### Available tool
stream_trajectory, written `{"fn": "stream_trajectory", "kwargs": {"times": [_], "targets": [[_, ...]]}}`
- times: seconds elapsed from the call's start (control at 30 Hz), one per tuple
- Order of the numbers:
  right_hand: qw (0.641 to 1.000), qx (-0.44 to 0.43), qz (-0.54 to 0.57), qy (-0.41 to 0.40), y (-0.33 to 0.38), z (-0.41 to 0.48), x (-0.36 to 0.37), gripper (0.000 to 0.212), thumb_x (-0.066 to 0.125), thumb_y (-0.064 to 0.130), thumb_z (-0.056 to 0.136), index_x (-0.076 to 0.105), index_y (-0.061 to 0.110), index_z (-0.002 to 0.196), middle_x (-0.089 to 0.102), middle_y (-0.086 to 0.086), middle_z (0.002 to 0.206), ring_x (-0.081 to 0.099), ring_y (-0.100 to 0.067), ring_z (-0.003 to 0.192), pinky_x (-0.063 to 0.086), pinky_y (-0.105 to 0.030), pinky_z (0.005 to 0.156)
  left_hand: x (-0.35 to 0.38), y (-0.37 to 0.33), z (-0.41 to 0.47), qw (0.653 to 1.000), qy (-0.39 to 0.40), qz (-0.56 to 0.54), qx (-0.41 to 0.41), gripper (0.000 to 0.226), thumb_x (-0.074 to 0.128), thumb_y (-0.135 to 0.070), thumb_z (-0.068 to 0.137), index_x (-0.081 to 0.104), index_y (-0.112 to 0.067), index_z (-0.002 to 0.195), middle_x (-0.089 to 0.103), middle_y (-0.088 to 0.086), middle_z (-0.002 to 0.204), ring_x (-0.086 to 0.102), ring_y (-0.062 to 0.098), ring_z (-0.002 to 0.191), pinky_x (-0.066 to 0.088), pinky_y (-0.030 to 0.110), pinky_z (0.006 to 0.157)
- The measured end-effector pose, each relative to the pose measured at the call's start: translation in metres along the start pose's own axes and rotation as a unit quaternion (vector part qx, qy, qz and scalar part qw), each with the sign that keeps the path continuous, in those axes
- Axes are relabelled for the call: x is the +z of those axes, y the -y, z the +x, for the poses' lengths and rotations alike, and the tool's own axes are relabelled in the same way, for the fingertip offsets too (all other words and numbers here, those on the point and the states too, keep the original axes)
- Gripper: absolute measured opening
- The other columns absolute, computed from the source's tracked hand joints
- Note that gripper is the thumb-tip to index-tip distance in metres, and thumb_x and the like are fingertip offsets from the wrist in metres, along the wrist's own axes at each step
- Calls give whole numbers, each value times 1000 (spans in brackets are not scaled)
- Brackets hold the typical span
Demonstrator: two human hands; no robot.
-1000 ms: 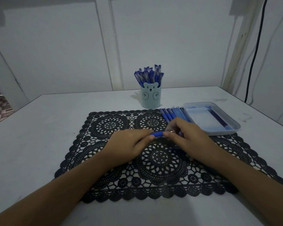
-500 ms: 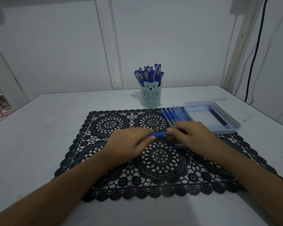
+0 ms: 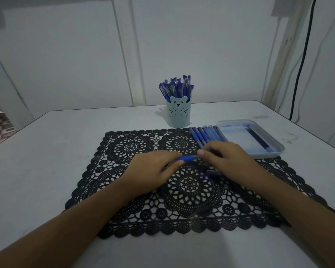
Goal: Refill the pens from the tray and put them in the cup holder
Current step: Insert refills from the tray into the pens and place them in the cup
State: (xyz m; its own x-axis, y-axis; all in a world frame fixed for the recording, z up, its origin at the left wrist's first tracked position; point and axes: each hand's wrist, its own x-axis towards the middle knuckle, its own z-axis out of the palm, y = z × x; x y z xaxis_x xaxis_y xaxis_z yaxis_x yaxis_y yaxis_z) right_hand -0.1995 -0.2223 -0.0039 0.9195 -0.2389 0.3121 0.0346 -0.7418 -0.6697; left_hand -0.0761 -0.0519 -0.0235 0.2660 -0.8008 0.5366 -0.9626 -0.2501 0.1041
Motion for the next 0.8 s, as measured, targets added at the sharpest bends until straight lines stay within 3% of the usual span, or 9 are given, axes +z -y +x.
{"fn": "stream_trajectory", "kwargs": {"times": [0.13, 0.23, 0.37, 0.47, 0.63, 0.8], "targets": [[999, 4, 22, -37, 1, 2, -4, 19, 60, 18, 87, 57, 34, 77, 59, 12, 73, 52, 8, 63, 39, -5, 59, -2, 1, 1, 998, 33, -26, -53, 43, 28, -56, 89, 61, -32, 104, 59, -14, 73, 51, 3, 64, 40, 23, 50], [997, 23, 30, -74, -1, 3, -8, 19, 61, 13, 86, 58, 31, 80, 59, 11, 78, 53, 4, 67, 40, -2, 61, -3, 1, 1, 995, 43, -32, -89, 31, 36, -47, 94, 60, -31, 107, 50, -16, 67, 46, 2, 63, 35, 19, 54], [996, 49, -78, 14, -5, 2, -9, 14, 59, 15, 88, 65, 28, 91, 58, 15, 82, 53, 5, 73, 41, -3, 62, -4, 0, 1, 994, 49, -30, -97, 27, 40, -42, 94, 59, -31, 109, 52, -14, 69, 47, 3, 65, 36, 19, 56], [985, 38, -148, 78, -5, 1, -4, 18, 57, 18, 89, 67, 28, 100, 56, 15, 91, 55, -4, 86, 43, -14, 77, -6, -1, 1, 993, 55, -32, -98, 28, 39, -42, 94, 59, -30, 110, 53, -14, 71, 47, 3, 64, 36, 19, 56], [995, 37, -80, 46, -7, 1, -6, 24, 53, 21, 90, 57, 37, 108, 60, 17, 86, 56, 3, 79, 42, -9, 66, -6, -1, 2, 993, 61, -32, -96, 28, 38, -42, 94, 59, -31, 109, 45, -17, 63, 44, -3, 59, 31, 15, 53], [999, 34, 7, 7, 4, 1, -6, 12, 49, 35, 91, 60, 34, 97, 63, 17, 79, 56, 7, 72, 41, -9, 66, -5, -1, 2, 994, 58, -30, -84, 33, 35, -49, 94, 59, -31, 108, 51, -12, 65, 48, 3, 61, 40, 24, 55]]}}
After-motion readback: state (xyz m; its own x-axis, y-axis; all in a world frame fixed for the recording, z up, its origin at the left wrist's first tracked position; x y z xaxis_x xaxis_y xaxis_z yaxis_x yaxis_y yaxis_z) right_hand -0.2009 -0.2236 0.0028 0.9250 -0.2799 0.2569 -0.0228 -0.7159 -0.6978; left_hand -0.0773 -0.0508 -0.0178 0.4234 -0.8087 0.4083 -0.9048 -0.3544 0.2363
